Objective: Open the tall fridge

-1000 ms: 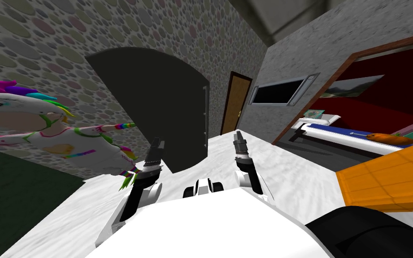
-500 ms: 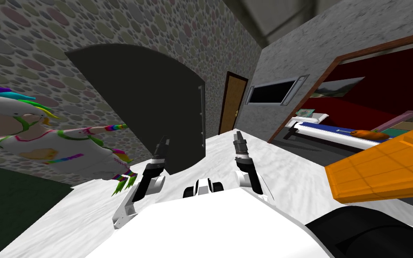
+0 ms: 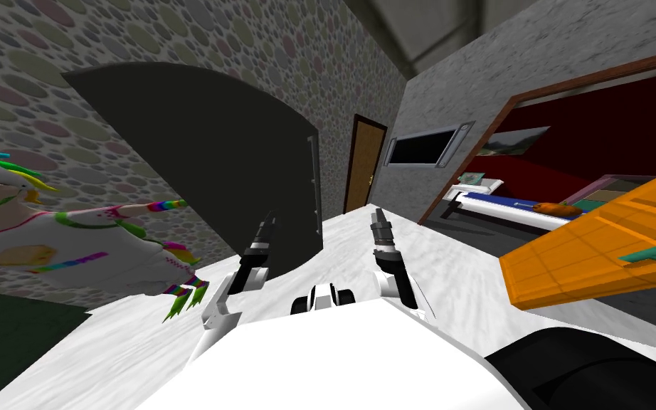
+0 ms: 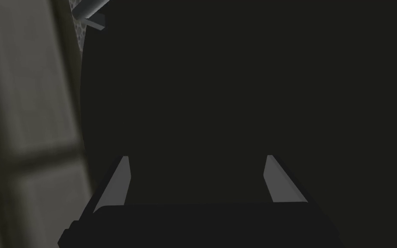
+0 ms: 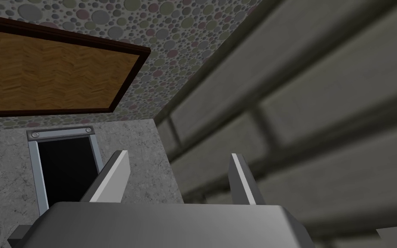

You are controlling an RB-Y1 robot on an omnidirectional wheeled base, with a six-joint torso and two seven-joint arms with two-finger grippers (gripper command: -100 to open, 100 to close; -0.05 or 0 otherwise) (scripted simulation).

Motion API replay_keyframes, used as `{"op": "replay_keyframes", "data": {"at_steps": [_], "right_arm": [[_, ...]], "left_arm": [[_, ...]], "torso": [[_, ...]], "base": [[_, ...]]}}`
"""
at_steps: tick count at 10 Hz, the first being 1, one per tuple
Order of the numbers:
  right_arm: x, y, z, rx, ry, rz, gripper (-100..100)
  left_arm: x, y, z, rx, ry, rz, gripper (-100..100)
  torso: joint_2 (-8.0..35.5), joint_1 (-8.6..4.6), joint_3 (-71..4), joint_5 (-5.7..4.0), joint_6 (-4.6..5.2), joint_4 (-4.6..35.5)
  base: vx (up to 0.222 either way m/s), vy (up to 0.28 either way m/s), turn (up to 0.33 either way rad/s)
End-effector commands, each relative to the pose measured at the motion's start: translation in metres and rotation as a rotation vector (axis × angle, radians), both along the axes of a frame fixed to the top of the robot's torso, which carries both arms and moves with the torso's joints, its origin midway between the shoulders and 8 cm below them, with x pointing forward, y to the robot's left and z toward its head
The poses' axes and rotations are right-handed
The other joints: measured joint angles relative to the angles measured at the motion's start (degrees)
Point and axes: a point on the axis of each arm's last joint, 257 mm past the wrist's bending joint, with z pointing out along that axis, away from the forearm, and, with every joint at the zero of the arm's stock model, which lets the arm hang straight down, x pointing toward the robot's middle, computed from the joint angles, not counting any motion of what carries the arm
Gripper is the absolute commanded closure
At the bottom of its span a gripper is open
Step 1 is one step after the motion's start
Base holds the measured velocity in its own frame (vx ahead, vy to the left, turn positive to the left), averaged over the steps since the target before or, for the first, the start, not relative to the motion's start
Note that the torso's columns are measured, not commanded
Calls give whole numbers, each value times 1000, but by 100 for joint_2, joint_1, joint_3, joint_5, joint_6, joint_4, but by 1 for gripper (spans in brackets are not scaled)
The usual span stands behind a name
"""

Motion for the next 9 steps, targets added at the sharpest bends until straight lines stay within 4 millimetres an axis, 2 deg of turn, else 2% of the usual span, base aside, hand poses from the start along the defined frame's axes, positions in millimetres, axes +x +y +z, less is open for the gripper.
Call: {"op": "replay_keyframes", "data": {"at_steps": [1, 2, 3, 5, 6, 8, 9], "right_arm": [[0, 0, 0, 0, 0, 0, 0], [0, 0, 0, 0, 0, 0, 0], [0, 0, 0, 0, 0, 0, 0], [0, 0, 0, 0, 0, 0, 0], [0, 0, 0, 0, 0, 0, 0], [0, 0, 0, 0, 0, 0, 0], [0, 0, 0, 0, 0, 0, 0]], "left_arm": [[27, -4, -6, 29, 38, 6, -100], [39, -5, -11, 44, 61, 12, -100], [41, -8, -5, 44, 48, 8, -100], [64, -10, -14, 75, 96, 22, -100], [67, -12, -9, 75, 86, 18, -100], [90, -12, -20, 108, 138, 37, -100], [94, -15, -13, 108, 127, 32, -100]], "torso": [[-1, 4, 0, 3, 3, 0], [-1, -4, -1, 1, 4, 0], [-2, -9, -1, -1, 3, -1], [-1, -2, -1, 1, 3, 0], [-1, -6, -1, 0, 4, -1], [-2, -4, -1, 0, 4, -1], [-4, -12, -2, -2, 5, -1]], "base": [[0, -52, -104], [0, -60, -122], [2, -42, -30], [-1, -46, -77], [0, -39, -40], [2, -51, -90], [3, -47, -37]]}}
